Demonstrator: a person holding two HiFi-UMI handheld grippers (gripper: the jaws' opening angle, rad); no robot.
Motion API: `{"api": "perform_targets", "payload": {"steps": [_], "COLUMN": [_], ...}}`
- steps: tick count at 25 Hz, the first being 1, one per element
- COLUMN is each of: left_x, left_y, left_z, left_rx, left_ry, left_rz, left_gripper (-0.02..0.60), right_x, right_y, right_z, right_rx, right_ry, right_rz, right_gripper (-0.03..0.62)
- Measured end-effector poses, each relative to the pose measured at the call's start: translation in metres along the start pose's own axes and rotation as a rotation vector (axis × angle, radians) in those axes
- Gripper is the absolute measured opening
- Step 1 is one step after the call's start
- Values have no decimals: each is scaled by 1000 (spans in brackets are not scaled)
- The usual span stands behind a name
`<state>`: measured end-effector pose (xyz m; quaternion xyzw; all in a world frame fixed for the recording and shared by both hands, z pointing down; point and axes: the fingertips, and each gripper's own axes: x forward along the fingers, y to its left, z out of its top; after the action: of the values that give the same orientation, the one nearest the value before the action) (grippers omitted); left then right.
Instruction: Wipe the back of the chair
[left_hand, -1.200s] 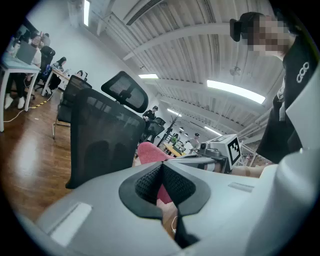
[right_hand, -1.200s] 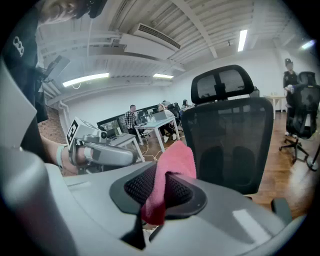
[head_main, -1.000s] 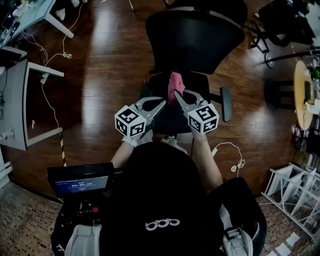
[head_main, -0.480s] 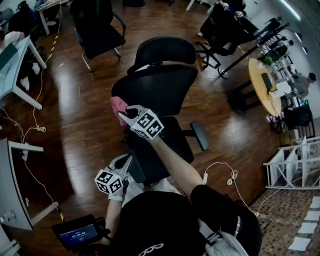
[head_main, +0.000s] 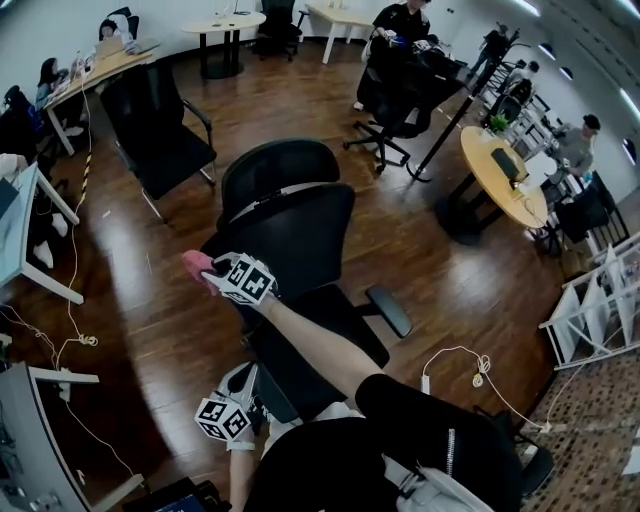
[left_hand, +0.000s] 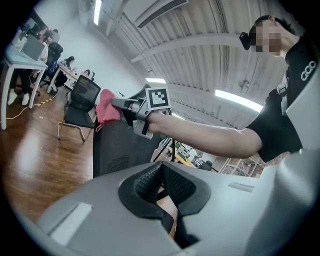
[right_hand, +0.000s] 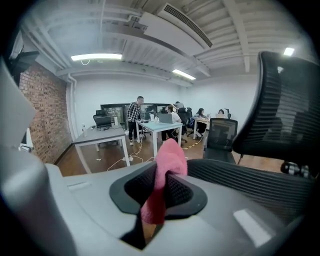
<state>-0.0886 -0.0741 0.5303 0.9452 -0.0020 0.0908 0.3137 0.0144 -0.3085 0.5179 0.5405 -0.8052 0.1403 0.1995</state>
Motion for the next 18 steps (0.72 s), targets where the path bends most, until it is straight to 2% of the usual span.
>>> {"api": "perform_targets", "payload": {"steps": [9,18], "left_x": [24,52], "left_y": [-5,-13], "left_z": [-5,-4], "left_rx": [2,22], "left_ry": [21,44], "left_rz": [18,10], "left_gripper": [-9,-9], "right_x": [-7,-48], "right_y": [-45,-101], "right_z": [-18,-48], "right_rx": [59,123], "right_ry": [-17,-8], "right_rz": [-63,-152], "right_gripper": [41,41]}}
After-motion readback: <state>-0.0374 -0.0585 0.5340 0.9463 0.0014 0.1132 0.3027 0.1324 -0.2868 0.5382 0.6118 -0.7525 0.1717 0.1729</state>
